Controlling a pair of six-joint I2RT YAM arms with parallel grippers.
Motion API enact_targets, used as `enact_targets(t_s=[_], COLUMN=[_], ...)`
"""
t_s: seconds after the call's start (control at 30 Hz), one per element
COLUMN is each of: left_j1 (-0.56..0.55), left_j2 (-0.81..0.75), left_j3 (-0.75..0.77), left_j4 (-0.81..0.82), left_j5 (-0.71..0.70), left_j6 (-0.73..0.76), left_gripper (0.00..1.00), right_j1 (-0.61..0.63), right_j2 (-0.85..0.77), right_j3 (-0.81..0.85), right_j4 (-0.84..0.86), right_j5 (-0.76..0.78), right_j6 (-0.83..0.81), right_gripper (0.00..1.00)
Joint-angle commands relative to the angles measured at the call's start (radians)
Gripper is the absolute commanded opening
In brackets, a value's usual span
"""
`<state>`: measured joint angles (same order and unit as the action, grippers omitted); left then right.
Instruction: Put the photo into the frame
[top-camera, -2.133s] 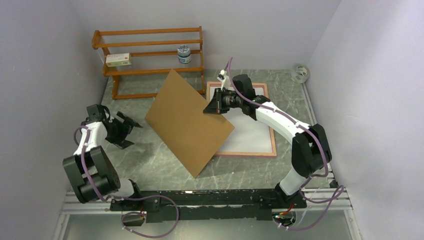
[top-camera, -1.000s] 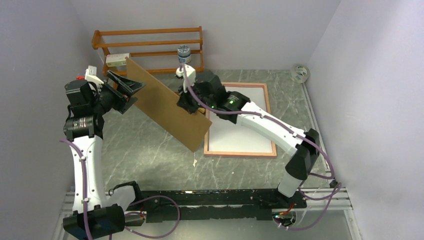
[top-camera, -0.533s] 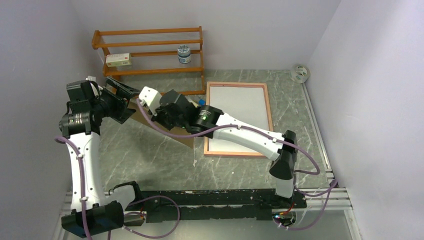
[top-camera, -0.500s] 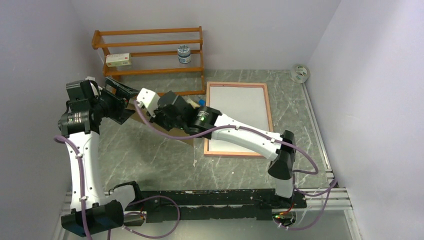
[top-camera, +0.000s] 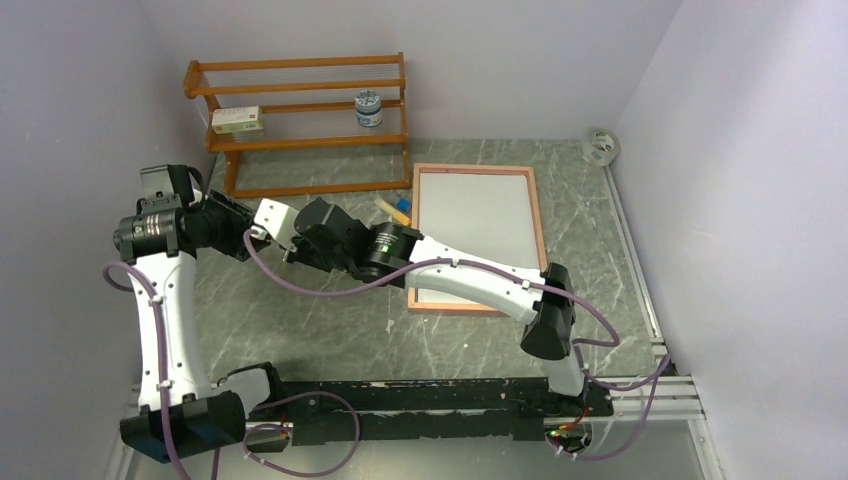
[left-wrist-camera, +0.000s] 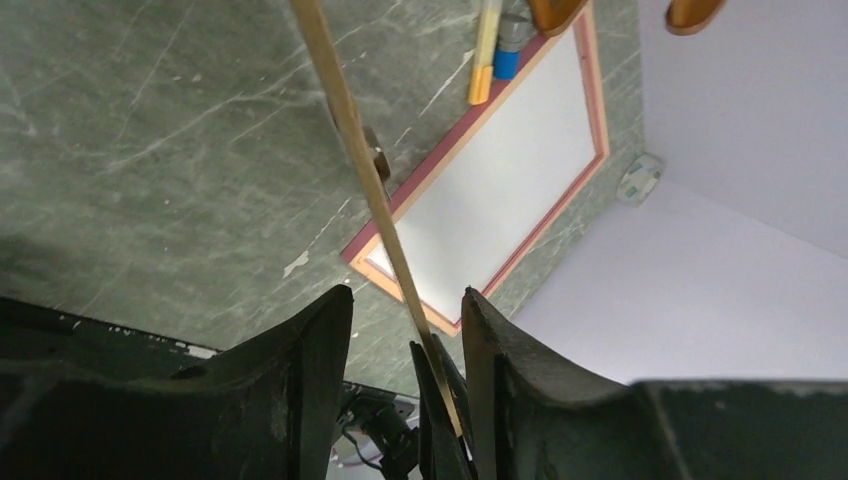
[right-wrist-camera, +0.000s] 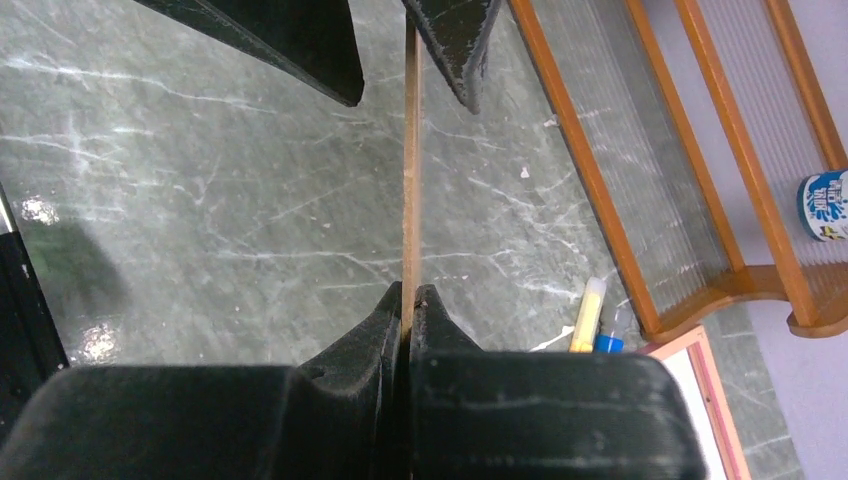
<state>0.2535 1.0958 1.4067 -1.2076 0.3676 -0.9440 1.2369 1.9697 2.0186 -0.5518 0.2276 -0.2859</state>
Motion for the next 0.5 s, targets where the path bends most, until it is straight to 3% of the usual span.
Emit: enact_targets(t_s=[0.0,0.13,0.27,0.33,0.47], left_j1=[-0.003,-0.003,-0.003,-0.003,-0.004], left_j2=[0.022,0.018,0.023,0.025,0.023], left_j3=[-0.005,-0.037,-0.023,-0.012,0.014], left_j4=[-0.07,-0.06,-0.065,-0.059,-0.044], left_j5=[-0.018,-0.01,-0.042,-0.05,-0.077], left_j6=[0.043,0.047,0.062,0.063,0.057], left_gripper=[0.48,0.33,0.07,0.03,0.03], right_j1=[0.017,0.031,0.034,0.035,0.034], right_j2=[-0.006,0.0,-0.002,-0.011,-0.042], right_j3=[0.057,0.054,0.051,0.049,0.041], right_j4=[0.052,0.054,0.05,0.041,0.005], right_j5=[0.028,0.015,-0.005,-0.023,-0.116], right_j6=[-0.033,-0.029,-0.003,0.009,0.007], right_gripper=[0.0,0.0,0.01,0.16,0.55])
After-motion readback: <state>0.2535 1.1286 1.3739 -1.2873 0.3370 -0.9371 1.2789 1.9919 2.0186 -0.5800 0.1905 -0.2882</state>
